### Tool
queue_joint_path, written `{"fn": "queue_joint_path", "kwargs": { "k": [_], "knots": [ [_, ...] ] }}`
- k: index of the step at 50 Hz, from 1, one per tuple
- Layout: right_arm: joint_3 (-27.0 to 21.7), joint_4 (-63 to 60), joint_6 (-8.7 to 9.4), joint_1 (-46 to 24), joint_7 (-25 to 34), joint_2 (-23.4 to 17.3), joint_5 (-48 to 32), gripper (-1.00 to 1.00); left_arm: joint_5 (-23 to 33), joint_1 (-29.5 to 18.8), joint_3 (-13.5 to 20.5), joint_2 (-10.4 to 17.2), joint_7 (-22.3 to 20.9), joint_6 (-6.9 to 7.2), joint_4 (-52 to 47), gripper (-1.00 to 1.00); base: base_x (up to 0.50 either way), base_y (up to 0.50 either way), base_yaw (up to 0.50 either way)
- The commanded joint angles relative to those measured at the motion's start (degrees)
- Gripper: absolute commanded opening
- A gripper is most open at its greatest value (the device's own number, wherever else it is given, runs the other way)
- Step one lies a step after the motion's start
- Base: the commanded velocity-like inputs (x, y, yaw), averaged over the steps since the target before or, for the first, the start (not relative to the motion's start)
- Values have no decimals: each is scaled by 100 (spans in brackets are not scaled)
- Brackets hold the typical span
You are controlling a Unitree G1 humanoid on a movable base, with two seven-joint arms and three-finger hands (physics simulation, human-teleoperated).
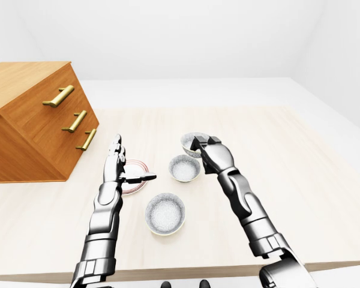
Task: Stack the bowl at the front on the bowl in the middle.
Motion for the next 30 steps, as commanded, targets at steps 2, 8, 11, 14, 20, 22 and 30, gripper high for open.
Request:
{"fn": "queue_joint_path", "kwargs": {
  "k": [2,8,11,14,20,22,30],
  "knots": [
    [81,-1003,0,798,-35,74,-613,-100,10,12,-13,-18,0,1,-13,100,0,0,0],
    [166,-1084,0,912,-79,125,-720,-100,9,-17,-13,-14,1,-10,34,100,0,0,0],
    [190,-993,0,874,-166,146,-791,-100,10,-17,-17,-14,3,-3,27,100,0,0,0],
    [236,-953,0,885,-226,174,-871,-100,6,-14,-14,-15,3,-2,28,100,0,0,0],
    [367,-931,0,914,-282,275,-986,-100,15,-10,-25,-23,4,0,28,100,0,0,0],
    [396,-921,0,941,-298,292,-1022,-100,14,-7,-23,-21,4,6,20,100,0,0,0],
    [461,-736,0,910,-437,340,-1164,-100,24,-3,-30,-27,3,-2,28,100,0,0,0]
  ]
}}
